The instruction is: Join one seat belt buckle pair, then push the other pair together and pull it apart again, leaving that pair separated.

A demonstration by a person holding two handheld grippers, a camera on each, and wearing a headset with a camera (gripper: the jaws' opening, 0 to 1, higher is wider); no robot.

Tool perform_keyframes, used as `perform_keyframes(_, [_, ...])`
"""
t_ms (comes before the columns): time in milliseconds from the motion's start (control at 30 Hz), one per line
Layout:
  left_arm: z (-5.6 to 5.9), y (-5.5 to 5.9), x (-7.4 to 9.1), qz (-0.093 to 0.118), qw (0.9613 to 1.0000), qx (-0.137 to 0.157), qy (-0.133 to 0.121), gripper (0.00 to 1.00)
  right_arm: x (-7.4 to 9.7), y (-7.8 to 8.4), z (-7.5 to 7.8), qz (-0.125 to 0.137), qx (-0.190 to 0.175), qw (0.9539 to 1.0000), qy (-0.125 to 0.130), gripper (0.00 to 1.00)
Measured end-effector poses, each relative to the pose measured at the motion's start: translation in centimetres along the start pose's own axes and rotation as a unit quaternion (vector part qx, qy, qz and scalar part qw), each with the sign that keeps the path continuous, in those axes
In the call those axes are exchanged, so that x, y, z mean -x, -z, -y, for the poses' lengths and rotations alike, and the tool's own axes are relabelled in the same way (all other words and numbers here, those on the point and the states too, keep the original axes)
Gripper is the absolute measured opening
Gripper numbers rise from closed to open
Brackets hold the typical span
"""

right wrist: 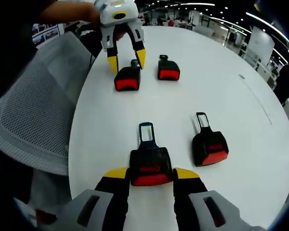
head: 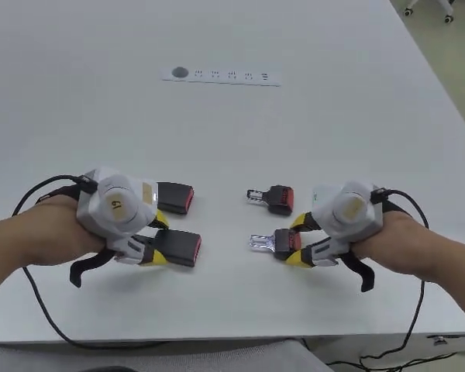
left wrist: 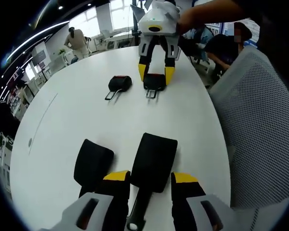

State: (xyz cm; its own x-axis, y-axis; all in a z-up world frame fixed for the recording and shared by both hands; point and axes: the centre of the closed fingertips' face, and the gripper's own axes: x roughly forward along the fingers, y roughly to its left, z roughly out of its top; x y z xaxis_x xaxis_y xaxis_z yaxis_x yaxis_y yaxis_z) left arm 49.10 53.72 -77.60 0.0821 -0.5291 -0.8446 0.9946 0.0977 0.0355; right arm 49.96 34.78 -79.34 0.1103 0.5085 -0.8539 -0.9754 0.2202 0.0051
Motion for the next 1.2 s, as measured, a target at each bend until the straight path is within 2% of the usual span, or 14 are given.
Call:
perform_keyframes(100, [-0.2,0.3,-0.3,-0.007,1.0000,-0.005,-0.003,0.33,-0.1,0.2,-0.1,-0.007,0.009,0.9999,-0.008,0.33])
perform_keyframes(167, [-0.2,0.5,-0.5,-0.010,0.9999,-0.008,-0.005,0.33,-0.1,0.2,-0.1,-0.015,0.034,0.9993,-0.008,0.33])
perform_keyframes(233, [-0.3,0.7,-0.6,-0.014,0.9998,-0.009,-0.007,0.33,-0.4,0.3,0.0,-0.018,0.028,0.9994,-0.011,0.32])
perform_keyframes(500, [-0.3,1.3,-1.1,-0.036,0.9990,-0.023,-0.014,0.32,-0.3,0.3,-0.1,-0.021,0.043,0.9987,-0.019,0.32])
perform_keyframes(767, [-0.2,0.9,-0.8,-0.024,0.9996,-0.009,-0.012,0.32,-0.2,0.2,-0.2,-0.023,0.037,0.9990,-0.014,0.32])
perform_keyframes(1200, [-0.1,0.9,-0.8,-0.018,0.9998,-0.011,-0.004,0.31,-0.1,0.1,-0.1,-0.025,0.032,0.9991,-0.015,0.32])
